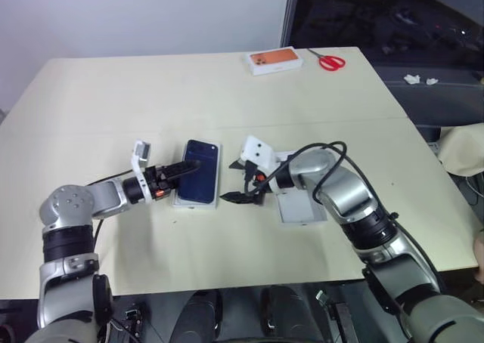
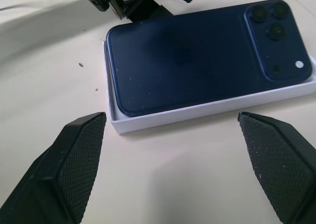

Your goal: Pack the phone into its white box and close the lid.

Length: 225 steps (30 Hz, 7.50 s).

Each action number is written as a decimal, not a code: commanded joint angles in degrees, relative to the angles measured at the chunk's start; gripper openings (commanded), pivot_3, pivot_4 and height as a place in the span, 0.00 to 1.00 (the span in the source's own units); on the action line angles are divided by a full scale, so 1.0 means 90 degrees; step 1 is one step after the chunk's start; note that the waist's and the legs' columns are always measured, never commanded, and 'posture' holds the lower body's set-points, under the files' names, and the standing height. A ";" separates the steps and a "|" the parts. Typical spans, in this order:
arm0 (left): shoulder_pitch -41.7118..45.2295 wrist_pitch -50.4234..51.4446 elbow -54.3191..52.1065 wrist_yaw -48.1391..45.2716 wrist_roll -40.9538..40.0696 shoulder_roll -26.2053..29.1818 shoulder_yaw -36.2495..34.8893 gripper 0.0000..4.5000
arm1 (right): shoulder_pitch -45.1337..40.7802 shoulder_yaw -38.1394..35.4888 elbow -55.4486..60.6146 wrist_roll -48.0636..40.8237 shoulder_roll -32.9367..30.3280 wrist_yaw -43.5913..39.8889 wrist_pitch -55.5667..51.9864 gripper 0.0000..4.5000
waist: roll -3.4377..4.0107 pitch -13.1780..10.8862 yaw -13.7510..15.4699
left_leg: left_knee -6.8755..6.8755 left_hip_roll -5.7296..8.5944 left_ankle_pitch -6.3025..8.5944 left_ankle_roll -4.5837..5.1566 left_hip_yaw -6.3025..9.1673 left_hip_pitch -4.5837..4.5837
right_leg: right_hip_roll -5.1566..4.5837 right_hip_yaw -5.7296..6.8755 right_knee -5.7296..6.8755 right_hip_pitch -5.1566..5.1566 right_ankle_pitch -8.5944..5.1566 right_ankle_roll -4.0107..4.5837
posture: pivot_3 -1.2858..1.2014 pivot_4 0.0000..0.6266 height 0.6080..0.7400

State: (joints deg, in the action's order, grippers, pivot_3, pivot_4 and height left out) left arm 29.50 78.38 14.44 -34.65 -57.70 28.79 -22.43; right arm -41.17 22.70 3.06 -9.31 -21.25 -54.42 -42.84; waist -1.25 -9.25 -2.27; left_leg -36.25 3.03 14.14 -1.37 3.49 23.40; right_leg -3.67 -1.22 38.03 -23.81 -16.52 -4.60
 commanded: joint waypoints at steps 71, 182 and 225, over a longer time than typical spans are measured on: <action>-0.0684 -0.2575 -0.1206 0.0055 0.2688 -0.0694 0.1849 0.01 | 0.0202 0.0282 -0.1135 0.1747 0.0373 0.1140 0.1582 0.00 | 0.0004 0.0003 0.0185 | -0.0032 0.0010 0.0006 0.0010 0.0005 -0.0004 | -0.0003 0.0010 -0.0001 0.0030 0.0000 0.0000 | 0.52 0.24 1.00; -0.1721 -0.5149 -0.2757 -0.2162 0.2264 0.0281 0.1539 0.61 | 0.0952 -0.0879 0.1250 -1.1521 -0.3159 1.2186 -0.2510 0.88 | 0.0043 -0.0036 0.0168 | -0.0098 -0.0004 0.0057 0.0104 -0.0010 0.0023 | -0.0007 0.0018 -0.0062 0.0073 0.0008 -0.0014 | 0.52 0.24 1.00; -0.1294 -0.4984 -0.2568 -0.1814 0.1975 0.0360 0.1235 0.61 | -0.0590 -0.3110 0.0126 -1.1439 0.0558 0.9020 -0.0599 0.01 | 0.0050 -0.0053 0.0148 | -0.0091 -0.0015 0.0058 0.0104 -0.0011 0.0024 | 0.0001 0.0016 -0.0058 0.0062 0.0009 -0.0014 | 0.52 0.24 1.00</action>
State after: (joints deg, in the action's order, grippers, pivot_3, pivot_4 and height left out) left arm 16.69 33.36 -6.82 -51.37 -38.27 31.77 -9.83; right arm -46.05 -3.25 2.05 -108.35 -17.34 26.48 -49.82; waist -0.80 -9.73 -0.94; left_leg -37.06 2.89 14.65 -0.44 3.39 23.61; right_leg -3.66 -1.08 37.51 -23.26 -16.43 -4.73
